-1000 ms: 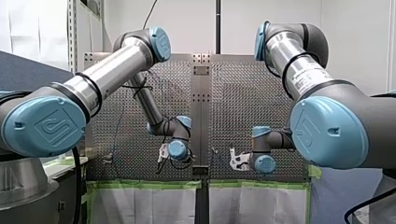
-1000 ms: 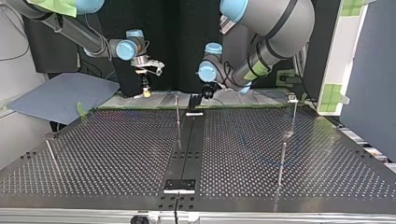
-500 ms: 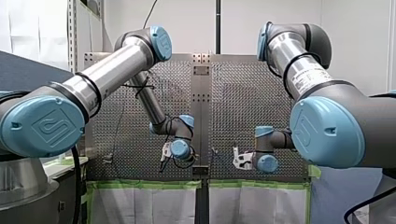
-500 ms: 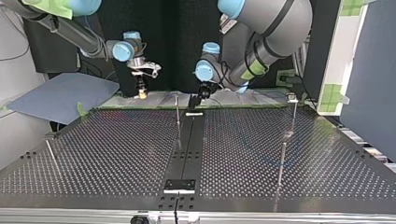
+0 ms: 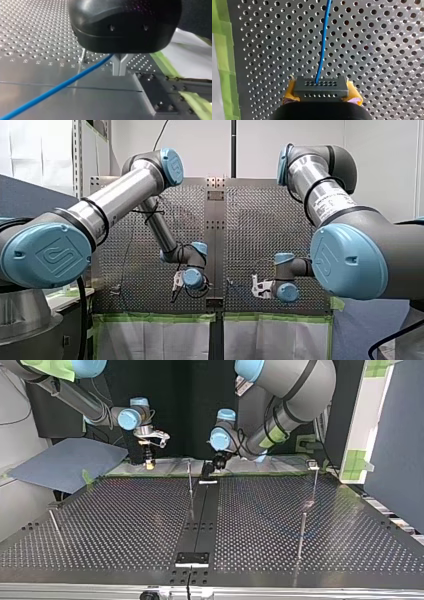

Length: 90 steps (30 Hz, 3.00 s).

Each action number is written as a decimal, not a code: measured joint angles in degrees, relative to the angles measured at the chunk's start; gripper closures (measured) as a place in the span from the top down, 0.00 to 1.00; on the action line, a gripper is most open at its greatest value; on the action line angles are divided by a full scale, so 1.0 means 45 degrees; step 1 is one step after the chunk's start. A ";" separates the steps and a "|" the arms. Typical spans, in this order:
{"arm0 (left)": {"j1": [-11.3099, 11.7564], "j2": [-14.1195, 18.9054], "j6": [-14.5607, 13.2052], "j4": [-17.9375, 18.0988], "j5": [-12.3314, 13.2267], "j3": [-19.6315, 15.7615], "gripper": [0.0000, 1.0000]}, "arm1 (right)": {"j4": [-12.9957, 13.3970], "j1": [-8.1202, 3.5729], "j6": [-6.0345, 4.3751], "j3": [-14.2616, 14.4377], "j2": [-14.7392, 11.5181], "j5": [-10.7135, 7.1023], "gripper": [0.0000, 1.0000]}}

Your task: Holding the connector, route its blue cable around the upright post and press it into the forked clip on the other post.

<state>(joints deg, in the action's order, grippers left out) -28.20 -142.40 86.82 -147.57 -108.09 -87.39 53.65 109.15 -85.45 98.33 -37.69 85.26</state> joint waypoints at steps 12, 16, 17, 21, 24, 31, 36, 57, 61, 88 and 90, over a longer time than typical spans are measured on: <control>0.0091 0.0003 0.0093 -0.0321 0.0037 0.0543 0.00 | -0.0068 -0.0226 0.0000 -0.0190 0.0003 -0.0006 0.00; 0.0155 0.0002 0.0098 -0.0485 0.0011 0.0675 0.00 | -0.0212 -0.0280 -0.0004 -0.0389 0.0002 -0.0004 0.00; 0.0181 0.0003 0.0099 -0.0510 0.0006 0.0704 0.00 | -0.0243 -0.0288 -0.0008 -0.0440 0.0002 -0.0003 0.00; 0.0259 0.0002 0.0099 -0.0577 0.0021 0.0788 0.00 | -0.0359 -0.0323 -0.0032 -0.0690 0.0003 -0.0012 0.00; 0.0300 0.0002 0.0099 -0.0656 0.0037 0.0871 0.00 | -0.0500 -0.0346 -0.0050 -0.0913 0.0002 -0.0019 0.00; 0.0330 0.0003 0.0099 -0.0875 0.0094 0.1087 0.00 | -0.0658 -0.0393 -0.0120 -0.1366 0.0001 -0.0093 0.00; 0.0343 0.0000 0.0100 -0.1000 0.0103 0.1222 0.00 | -0.0711 -0.0414 -0.0144 -0.1558 0.0002 -0.0141 0.00; 0.0345 0.0000 0.0103 -0.1602 0.0080 0.1906 0.00 | -0.0723 -0.0613 -0.0345 -0.2002 0.0003 -0.0567 0.00; 0.0345 0.0000 0.0107 -0.1649 0.0071 0.1955 0.00 | -0.0716 -0.0645 -0.0422 -0.2024 0.0001 -0.0704 0.00; 0.0156 0.0016 0.0128 -0.2241 0.0159 0.1977 1.00 | -0.0786 -0.0729 -0.0488 -0.2054 0.0033 -0.0952 0.00; 0.0161 0.0016 0.0233 -0.2381 0.0243 0.1975 1.00 | -0.0808 -0.0731 -0.0487 -0.2053 0.0037 -0.0954 0.00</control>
<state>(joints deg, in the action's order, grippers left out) -27.48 -142.33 87.87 -158.29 -106.99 -78.51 50.01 105.85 -87.64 89.09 -37.52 80.97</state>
